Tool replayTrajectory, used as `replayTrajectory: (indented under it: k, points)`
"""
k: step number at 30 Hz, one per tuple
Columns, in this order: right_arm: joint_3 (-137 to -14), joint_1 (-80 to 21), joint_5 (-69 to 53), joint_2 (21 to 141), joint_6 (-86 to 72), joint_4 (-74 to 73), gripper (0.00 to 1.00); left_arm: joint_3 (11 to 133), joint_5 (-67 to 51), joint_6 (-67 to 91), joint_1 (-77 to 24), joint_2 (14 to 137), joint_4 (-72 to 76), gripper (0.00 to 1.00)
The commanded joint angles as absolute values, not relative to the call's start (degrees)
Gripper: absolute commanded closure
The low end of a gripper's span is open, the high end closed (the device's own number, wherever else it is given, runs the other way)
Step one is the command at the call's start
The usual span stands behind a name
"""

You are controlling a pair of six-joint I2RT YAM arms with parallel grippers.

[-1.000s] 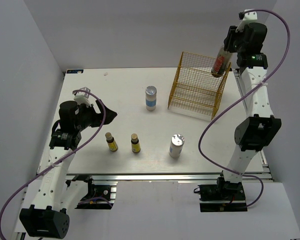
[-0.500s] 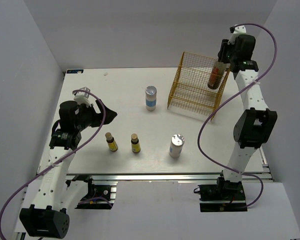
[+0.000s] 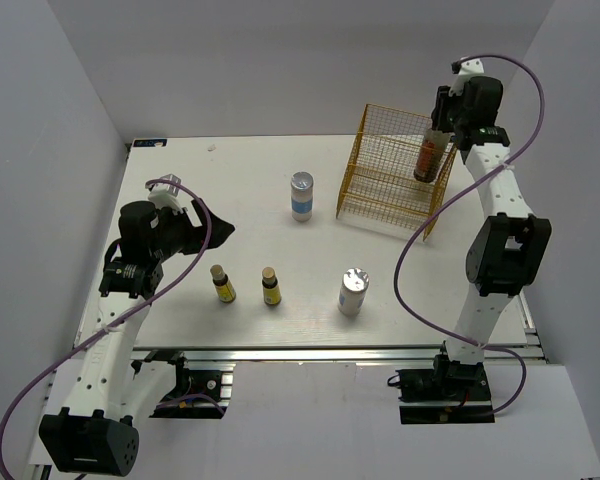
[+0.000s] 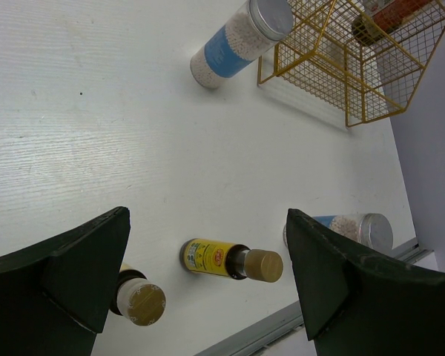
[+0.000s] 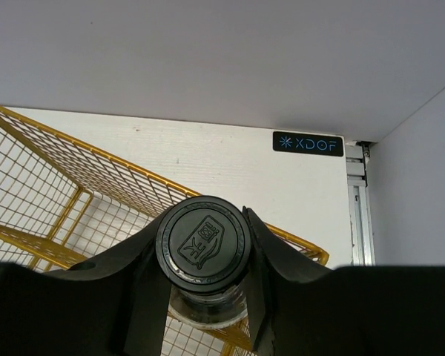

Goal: Organize the condiment bottles

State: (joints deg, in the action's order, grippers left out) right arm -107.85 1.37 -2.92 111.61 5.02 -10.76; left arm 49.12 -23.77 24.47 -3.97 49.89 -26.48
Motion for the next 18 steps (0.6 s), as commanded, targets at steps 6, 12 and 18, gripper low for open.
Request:
replayTrajectory:
  k: [6,12,18]
  points:
    - [-104.68,1.05,-3.43,108.11,5.98,-2.99,0.51,48.25,-24.70,24.96,-4.04,48.60,-25.14,0.05]
    - [-103.36,1.05,-3.87,106.52,5.89,-2.99,0.36,48.08,-25.05,24.87,-4.04,48.43,-25.05,0.05]
    - [-106.25,1.05,-5.36,105.03,5.63,-3.60,0.24,47.90,-24.96,24.79,-4.04,47.90,-25.31,0.05]
